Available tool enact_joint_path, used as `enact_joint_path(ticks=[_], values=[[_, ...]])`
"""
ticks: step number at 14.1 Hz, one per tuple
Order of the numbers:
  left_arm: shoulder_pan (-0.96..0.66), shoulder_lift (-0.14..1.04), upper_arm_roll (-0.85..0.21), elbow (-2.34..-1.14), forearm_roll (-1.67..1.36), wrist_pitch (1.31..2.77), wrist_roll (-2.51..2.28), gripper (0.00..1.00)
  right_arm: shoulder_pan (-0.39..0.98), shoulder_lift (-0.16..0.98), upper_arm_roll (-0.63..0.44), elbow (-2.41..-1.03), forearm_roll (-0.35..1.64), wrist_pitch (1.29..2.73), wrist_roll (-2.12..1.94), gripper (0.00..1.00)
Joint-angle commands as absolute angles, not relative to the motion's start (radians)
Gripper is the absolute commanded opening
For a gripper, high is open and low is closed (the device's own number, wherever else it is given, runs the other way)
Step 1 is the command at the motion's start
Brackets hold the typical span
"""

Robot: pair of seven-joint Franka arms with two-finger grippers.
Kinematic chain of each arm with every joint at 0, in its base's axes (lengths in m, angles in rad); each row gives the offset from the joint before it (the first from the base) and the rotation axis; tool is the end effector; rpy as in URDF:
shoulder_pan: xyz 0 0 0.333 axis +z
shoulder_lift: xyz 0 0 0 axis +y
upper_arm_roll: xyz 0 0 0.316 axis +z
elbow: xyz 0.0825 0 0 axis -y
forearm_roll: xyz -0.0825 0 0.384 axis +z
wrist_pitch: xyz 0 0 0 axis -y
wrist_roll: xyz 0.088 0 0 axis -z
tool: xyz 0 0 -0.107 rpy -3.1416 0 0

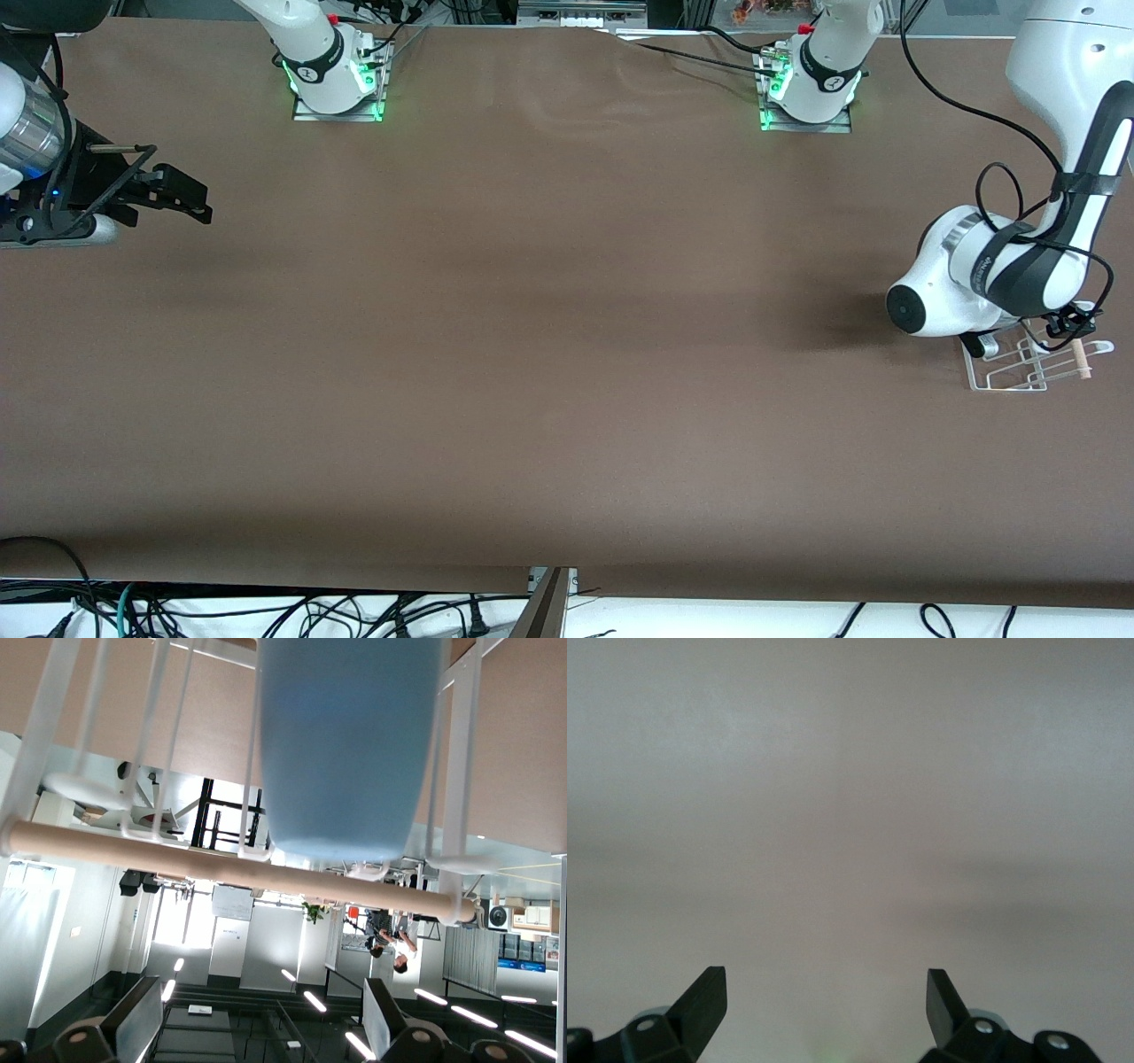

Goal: Transfer cup to left arm and place on rack
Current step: 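Lower the cup upside down onto the rack dowels with the left gripper, then open the left gripper and raise it away from the rack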

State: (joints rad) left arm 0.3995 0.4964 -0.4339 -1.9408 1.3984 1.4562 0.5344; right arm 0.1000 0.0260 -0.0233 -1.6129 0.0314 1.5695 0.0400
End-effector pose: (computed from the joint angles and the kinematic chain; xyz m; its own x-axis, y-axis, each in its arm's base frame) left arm 0.5691 0.1098 0.2627 0.1997 -0.1844 -0.9623 -0.9560 -0.2520 -0.1501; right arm 0.5579 0.0464 0.5901 0.9968 0.0365 -0.0705 0.0346 -0.9990 -0.0279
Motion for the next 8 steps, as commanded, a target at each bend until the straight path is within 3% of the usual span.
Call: enact_joint_path(ticks=[1, 8], values=[[0.338, 0.468, -0.457, -1.91, 1.34, 1.349, 0.54, 1.0, 0.095, 0.034, -0.023, -1.591, 0.04, 1.546, 0.038, 0.99], [0.319, 0.463, -0.58, -1.549, 0.881, 1.091, 0.517, 1.0, 0.095, 0.034, -0.023, -1.589, 0.037, 1.528, 0.034, 0.99]])
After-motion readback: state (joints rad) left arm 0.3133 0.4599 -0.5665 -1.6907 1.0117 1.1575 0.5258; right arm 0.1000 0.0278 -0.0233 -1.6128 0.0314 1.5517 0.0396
